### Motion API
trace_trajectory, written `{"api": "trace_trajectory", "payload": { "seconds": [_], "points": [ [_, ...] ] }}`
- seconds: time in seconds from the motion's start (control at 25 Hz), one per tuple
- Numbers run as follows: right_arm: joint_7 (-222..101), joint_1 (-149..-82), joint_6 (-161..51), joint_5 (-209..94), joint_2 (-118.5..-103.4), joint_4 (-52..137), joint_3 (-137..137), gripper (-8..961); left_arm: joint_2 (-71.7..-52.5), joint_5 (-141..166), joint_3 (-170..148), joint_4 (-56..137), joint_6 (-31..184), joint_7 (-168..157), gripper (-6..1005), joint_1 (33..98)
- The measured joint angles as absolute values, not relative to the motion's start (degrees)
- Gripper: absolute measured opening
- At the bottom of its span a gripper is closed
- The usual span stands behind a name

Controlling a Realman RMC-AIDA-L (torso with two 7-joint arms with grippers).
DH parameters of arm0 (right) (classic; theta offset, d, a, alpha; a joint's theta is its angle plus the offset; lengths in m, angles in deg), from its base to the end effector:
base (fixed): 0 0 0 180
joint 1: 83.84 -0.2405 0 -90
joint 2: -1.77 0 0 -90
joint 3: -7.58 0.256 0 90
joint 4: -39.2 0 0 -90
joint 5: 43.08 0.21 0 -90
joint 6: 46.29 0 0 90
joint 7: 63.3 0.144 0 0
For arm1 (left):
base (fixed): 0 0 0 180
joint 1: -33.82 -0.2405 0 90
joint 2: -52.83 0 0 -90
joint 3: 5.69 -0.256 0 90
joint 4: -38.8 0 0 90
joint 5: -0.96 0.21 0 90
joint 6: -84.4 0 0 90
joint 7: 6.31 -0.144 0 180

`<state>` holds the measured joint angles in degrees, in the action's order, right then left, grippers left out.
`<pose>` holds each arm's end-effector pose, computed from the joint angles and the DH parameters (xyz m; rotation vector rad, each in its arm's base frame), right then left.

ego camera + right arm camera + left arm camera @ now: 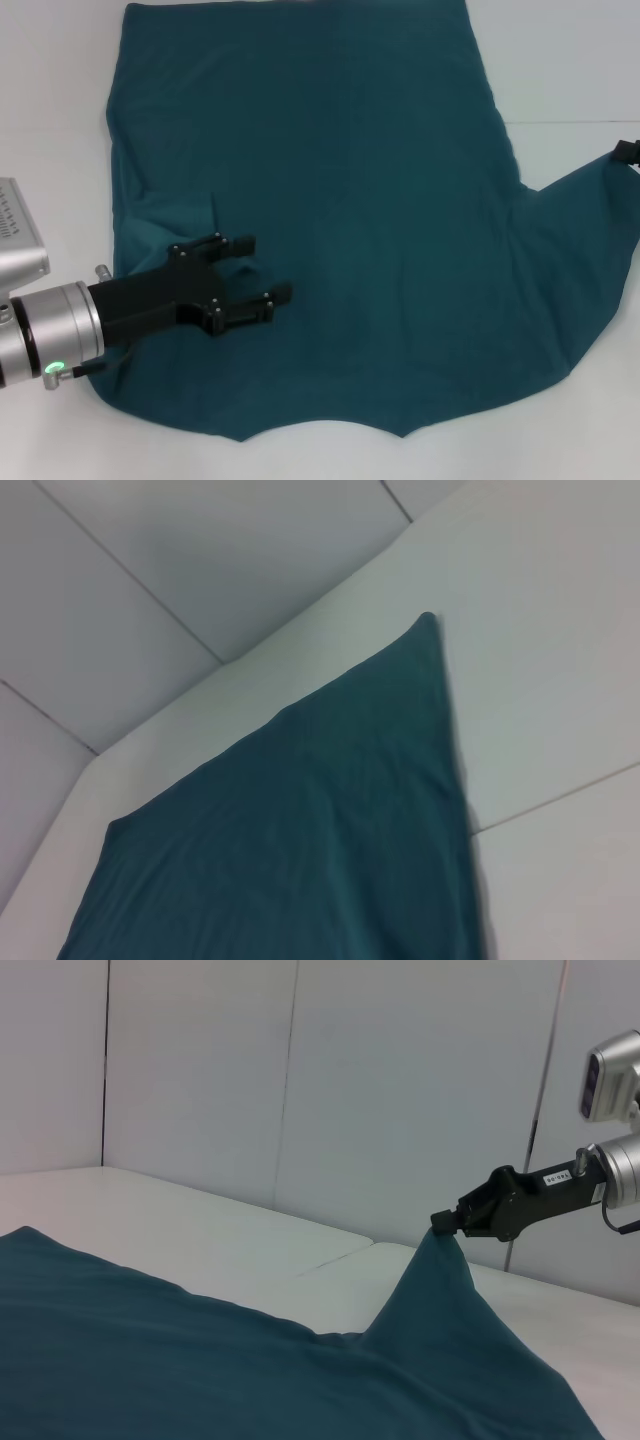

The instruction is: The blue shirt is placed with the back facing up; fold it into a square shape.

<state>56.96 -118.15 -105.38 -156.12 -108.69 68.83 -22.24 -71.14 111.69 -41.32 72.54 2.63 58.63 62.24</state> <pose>0.3328 0.4057 0.0834 -1.7899 1.5285 0.7756 -0.2678 0.3252 -0.0317 -2.5607 -0.5085 -0.7500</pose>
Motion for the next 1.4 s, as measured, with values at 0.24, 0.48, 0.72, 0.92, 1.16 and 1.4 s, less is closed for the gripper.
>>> {"api": "trace_trajectory", "payload": {
  "seconds": [0.24, 0.48, 0.72, 0.92, 1.16, 1.4],
  "points": [
    [57.38, -119.13, -105.64, -156.12, -109.08, 68.41, -23.01, 96, -71.09, 111.7, -41.27, 72.54, 3.12, 58.69, 837, 62.28],
    [58.58, -121.3, -106.73, -156.11, -110.05, 68.24, -25.91, 113, -71.08, 111.7, -41.29, 72.54, 3.2, 58.96, 837, 62.38],
    [59.08, -124.77, -106.37, -156.05, -112.75, 68.21, -30.85, 130, -71.09, 111.7, -41.3, 72.54, 3.19, 59.25, 837, 62.46],
    [58.02, -127.14, -106.25, -156.04, -114.62, 68.7, -34.2, 144, -71.09, 111.7, -41.31, 72.39, 3.31, 59.26, 837, 62.47],
    [58.2, -127.67, -106.28, -156.02, -114.55, 68.81, -35.84, 273, -71.09, 111.7, -41.47, 71.47, 4.13, 59.13, 837, 62.55],
    [61.78, -125.57, -106.79, -157.09, -112.48, 68.81, -36.03, 445, -71.09, 111.7, -41.41, 71.31, 4.16, 59.03, 837, 62.56]
  ]
}}
